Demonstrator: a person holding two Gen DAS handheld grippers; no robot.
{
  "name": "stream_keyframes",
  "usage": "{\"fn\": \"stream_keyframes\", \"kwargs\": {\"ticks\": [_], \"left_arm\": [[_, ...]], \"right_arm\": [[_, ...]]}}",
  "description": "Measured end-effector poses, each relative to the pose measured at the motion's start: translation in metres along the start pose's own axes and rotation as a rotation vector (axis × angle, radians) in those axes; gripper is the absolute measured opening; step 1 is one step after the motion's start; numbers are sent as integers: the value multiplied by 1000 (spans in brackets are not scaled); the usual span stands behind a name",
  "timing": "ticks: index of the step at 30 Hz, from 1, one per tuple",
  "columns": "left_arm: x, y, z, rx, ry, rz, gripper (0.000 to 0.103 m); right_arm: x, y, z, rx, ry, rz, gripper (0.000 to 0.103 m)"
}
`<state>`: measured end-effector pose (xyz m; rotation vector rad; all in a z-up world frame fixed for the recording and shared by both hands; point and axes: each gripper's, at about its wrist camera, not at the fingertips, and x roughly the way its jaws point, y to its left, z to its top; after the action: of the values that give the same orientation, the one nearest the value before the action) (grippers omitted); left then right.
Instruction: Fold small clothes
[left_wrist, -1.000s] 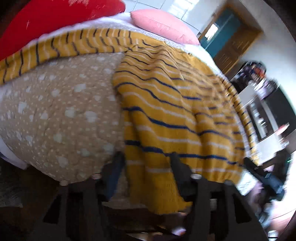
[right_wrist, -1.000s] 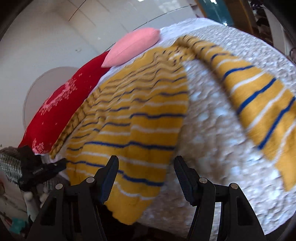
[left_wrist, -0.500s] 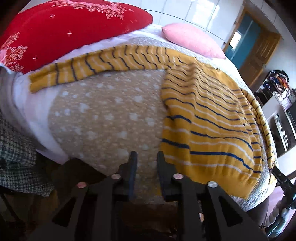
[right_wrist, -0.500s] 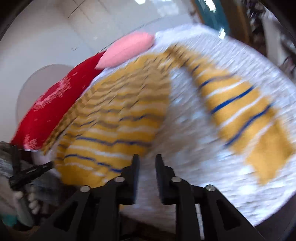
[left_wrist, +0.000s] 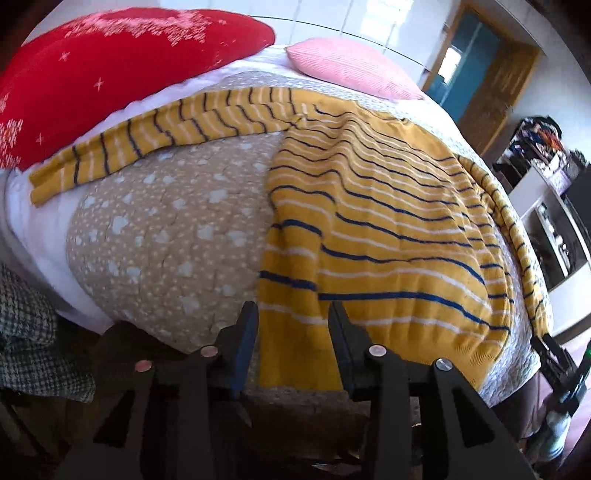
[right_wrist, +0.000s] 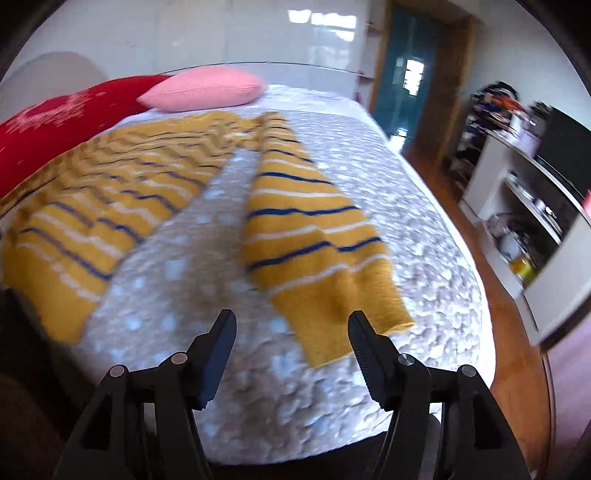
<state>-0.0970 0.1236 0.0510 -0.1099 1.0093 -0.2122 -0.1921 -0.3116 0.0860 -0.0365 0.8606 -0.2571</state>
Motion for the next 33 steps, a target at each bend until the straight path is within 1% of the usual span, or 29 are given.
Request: {"fn": "stream_keyframes", "kwargs": {"ticks": [3, 4, 6, 7, 8, 9, 10, 11, 12, 13, 14, 15, 17, 19, 21, 22, 23, 24, 26, 27, 29, 30, 31, 33], "left_arm": [[-2, -4, -1, 6, -7, 11, 39], [-1, -3, -1, 4, -5, 11, 40], [1, -3, -1, -2, 6, 12, 40], [1, -3, -1, -3, 8, 12, 40], [1, -3, 0, -2, 9, 11, 40], [0, -3, 1, 0, 5, 12, 40], [-2, -4, 3, 5, -1, 14, 40], [-3, -4, 6, 12, -8, 17, 40], [-5, -5, 9, 18, -18, 20, 40], [-7, -6, 14, 24, -31, 21, 41], [-8, -7, 16, 26, -42, 20, 43], [-9, -7, 21, 25, -53, 16, 43], [-8, -7, 26, 24, -66, 0, 44], [-5, -8, 31, 21, -70, -16, 44], [0, -9, 35, 25, -75, -37, 44], [3, -10, 37, 24, -74, -50, 44], [6, -10, 38, 21, -71, -61, 44], [8, -9, 38, 19, -69, -71, 44], [14, -7, 39, 14, -57, -98, 44], [16, -5, 39, 10, -52, -110, 44], [18, -1, 38, 6, -50, -127, 44], [18, 0, 38, 5, -52, -133, 44], [18, 3, 38, 4, -57, -141, 44], [15, 9, 36, -2, -71, -155, 44]], "right_arm": [[8, -12, 1, 69, -7, -13, 68], [9, -17, 1, 83, -24, -28, 68], [11, -17, 6, 71, -46, -20, 66], [13, -15, 8, 55, -35, 1, 47], [16, -14, 13, 44, -21, 25, 34], [19, -14, 19, 46, -15, 46, 17], [18, -20, 27, 72, -9, 91, 11], [13, -32, 38, 123, -20, 136, 11], [8, -40, 45, 158, -41, 153, 10], [0, -58, 59, 210, -81, 158, 10], [-5, -74, 70, 251, -111, 151, 10], [-12, -102, 85, 324, -153, 132, 10], [-16, -149, 105, 440, -188, 77, 10], [-10, -193, 119, 557, -185, 20, 10], [0, -221, 127, 633, -157, -10, 10], [12, -234, 133, 675, -119, -12, 10], [17, -239, 135, 695, -98, -4, 10], [24, -241, 139, 718, -71, 9, 10], [37, -232, 151, 731, -35, 50, 10], [42, -219, 161, 732, -25, 103, 10], [48, -196, 180, 713, -23, 164, 10], [51, -176, 195, 674, -25, 179, 10], [53, -152, 214, 609, -28, 177, 10], [56, -100, 251, 447, -34, 140, 10]]}}
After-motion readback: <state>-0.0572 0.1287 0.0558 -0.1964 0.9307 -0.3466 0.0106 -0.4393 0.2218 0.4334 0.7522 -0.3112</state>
